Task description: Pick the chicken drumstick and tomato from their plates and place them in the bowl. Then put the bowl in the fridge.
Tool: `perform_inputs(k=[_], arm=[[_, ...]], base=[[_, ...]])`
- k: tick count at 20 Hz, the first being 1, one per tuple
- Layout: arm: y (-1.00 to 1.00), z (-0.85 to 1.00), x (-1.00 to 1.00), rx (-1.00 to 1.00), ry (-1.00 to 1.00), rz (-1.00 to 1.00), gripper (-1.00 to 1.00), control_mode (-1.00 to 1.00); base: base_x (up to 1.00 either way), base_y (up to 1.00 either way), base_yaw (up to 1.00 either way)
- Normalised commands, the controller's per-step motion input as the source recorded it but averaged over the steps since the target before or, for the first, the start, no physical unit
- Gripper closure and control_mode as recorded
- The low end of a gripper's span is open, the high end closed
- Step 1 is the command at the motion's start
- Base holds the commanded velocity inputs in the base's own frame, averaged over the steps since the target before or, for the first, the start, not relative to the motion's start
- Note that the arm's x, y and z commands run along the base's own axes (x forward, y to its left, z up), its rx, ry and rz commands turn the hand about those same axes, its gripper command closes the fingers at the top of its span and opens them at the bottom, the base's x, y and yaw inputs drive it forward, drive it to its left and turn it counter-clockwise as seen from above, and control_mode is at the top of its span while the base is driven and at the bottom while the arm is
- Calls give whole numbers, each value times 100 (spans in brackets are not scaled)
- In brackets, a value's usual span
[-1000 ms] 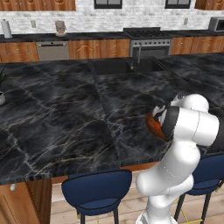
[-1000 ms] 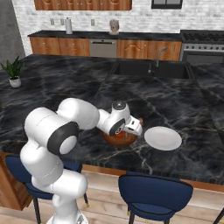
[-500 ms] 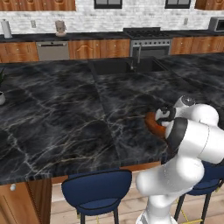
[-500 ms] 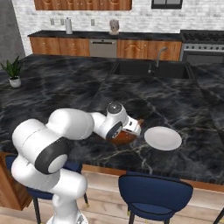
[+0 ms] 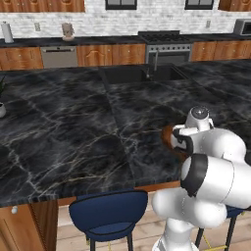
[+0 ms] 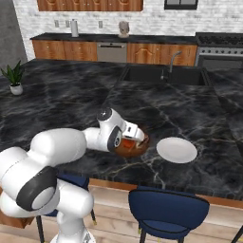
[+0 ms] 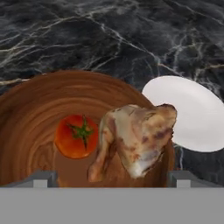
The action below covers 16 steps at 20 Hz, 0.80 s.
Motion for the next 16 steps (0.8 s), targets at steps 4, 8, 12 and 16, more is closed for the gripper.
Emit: perform_inputs(k=[4, 8, 12, 16], arm=[[21, 32, -29, -5, 0, 0, -100, -100], [16, 31, -39, 1, 0, 2, -100, -100], [17, 37, -34, 10, 6, 14, -100, -100], [26, 31, -25, 7, 18, 25, -100, -100]], base=[[0, 0, 0], [0, 0, 0], [0, 0, 0], [0, 0, 0]])
